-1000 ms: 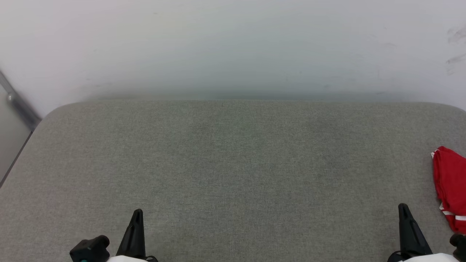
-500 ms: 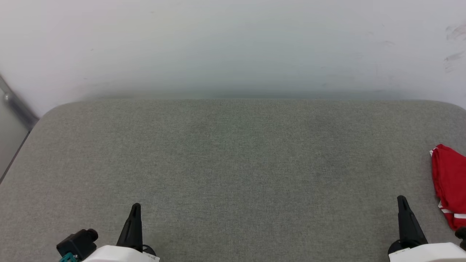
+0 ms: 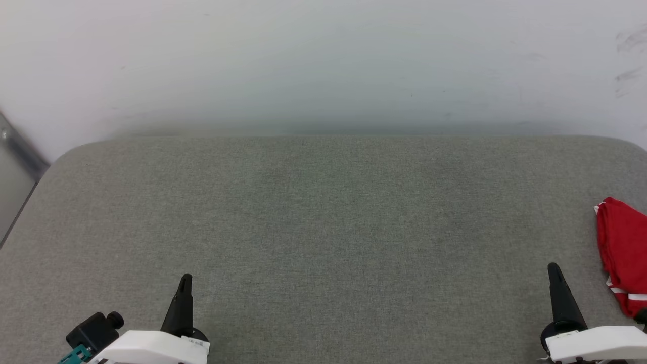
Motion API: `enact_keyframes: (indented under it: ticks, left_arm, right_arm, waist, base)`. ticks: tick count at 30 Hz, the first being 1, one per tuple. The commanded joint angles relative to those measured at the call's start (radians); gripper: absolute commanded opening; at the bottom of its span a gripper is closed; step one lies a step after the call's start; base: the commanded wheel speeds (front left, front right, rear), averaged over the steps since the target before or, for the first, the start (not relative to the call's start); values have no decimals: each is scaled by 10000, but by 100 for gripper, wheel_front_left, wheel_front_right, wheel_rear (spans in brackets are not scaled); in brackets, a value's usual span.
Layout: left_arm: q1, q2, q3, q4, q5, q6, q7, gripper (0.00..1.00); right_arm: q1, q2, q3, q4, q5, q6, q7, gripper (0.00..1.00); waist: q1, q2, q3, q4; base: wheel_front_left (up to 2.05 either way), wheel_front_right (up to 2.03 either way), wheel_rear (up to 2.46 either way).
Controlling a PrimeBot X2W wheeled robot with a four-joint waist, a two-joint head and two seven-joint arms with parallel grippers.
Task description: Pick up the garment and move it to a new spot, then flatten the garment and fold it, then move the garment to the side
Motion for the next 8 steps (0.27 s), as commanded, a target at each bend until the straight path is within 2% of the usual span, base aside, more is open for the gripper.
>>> enact_keyframes:
  ticks: [1, 8]
  left_arm:
    - [-278, 53, 41, -61, -339, -80, 79, 0]
    - [-446, 57, 129, 54, -1235, -163, 290, 0]
  right_arm:
    - [-253, -4, 1, -53, 340, 1, 79, 0]
    - [-419, -3, 5, 57, 1166, 1, 297, 0]
  waist:
    - [-1, 0, 6, -8]
    - [-1, 0, 35, -42]
  base:
    - [0, 0, 0]
    - [0, 0, 0]
